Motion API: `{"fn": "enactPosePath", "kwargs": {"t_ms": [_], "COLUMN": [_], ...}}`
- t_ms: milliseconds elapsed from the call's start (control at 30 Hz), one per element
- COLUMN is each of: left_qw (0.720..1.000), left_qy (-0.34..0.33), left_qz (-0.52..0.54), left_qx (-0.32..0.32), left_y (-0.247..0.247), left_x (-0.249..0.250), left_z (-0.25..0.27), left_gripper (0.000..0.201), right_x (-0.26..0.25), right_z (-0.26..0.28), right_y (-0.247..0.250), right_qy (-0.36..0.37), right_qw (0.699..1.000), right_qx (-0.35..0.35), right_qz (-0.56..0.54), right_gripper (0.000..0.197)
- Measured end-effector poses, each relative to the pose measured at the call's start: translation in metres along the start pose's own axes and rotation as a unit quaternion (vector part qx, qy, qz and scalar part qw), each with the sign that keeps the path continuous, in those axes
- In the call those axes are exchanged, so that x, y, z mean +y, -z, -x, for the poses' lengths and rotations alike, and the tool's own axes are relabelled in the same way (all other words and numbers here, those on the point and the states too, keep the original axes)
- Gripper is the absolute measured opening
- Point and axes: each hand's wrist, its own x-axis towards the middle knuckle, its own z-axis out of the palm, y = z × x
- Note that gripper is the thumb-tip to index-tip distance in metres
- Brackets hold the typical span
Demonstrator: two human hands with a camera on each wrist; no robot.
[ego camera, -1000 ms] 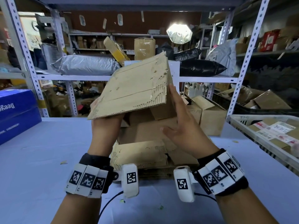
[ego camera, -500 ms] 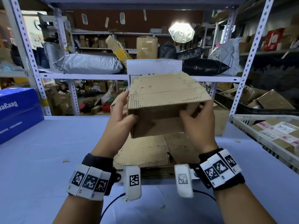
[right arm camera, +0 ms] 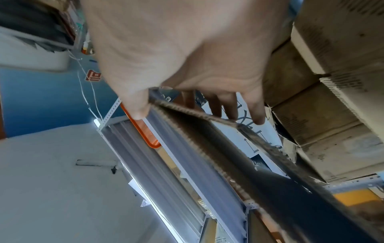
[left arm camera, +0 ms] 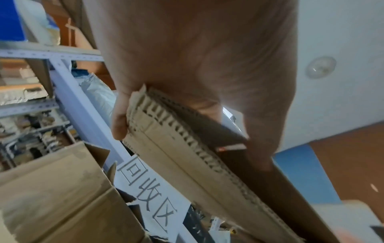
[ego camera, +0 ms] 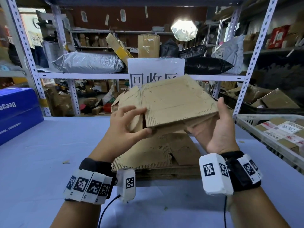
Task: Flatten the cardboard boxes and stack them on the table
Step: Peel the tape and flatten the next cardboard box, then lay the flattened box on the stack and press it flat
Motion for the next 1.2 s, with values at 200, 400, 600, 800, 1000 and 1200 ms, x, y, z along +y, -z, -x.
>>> {"fn": "enactPosePath", "kwargs": {"t_ms": [200,400,600,800,1000,1200], "left_qw": [0.999,0.965,0.97,0.967,0.942,0.928], "left_qy": [0.012,0.156,0.202,0.244,0.227,0.238], "left_qz": [0.005,0.168,0.128,-0.011,-0.165,-0.174], "left_qx": [0.036,0.131,0.048,-0.067,-0.182,-0.227], "left_y": [-0.004,0.016,0.039,0.029,0.018,0.014], "left_x": [-0.003,-0.016,-0.049,-0.069,-0.081,-0.091], "left_z": [-0.005,-0.01,-0.005,-0.007,-0.02,-0.025], "left_gripper": [0.023,0.048,0.061,0.065,0.06,0.057], "right_x": [0.0,0.007,0.008,0.019,0.022,0.025], "right_z": [0.001,0.012,0.023,0.022,0.015,0.011], "right_y": [0.006,0.018,0.045,0.068,0.079,0.078], "right_qy": [-0.007,-0.02,-0.061,-0.114,-0.164,-0.148], "right_qw": [0.996,0.995,0.951,0.844,0.738,0.64], "right_qx": [0.09,0.099,0.116,0.115,0.115,0.096], "right_qz": [0.005,-0.015,0.281,0.512,0.644,0.748], "right_gripper": [0.04,0.035,0.029,0.043,0.036,0.032]}}
